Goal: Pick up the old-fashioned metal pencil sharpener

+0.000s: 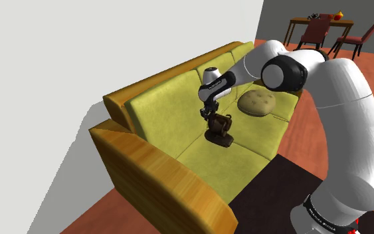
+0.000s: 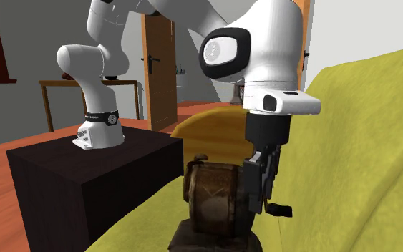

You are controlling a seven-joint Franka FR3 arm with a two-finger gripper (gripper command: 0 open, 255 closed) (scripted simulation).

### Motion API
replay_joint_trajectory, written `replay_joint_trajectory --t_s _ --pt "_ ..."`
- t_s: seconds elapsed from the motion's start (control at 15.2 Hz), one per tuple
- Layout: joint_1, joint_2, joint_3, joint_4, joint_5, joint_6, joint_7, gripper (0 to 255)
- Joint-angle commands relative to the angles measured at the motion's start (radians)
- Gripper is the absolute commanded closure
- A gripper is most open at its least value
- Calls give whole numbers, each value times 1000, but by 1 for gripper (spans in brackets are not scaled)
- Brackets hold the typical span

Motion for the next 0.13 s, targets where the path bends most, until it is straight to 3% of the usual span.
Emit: replay_joint_trajectory --t_s 0.0,0.07 --pt "2 -11 0 -1 0 -8 1 255" --pt "2 -11 0 -1 0 -8 1 255"
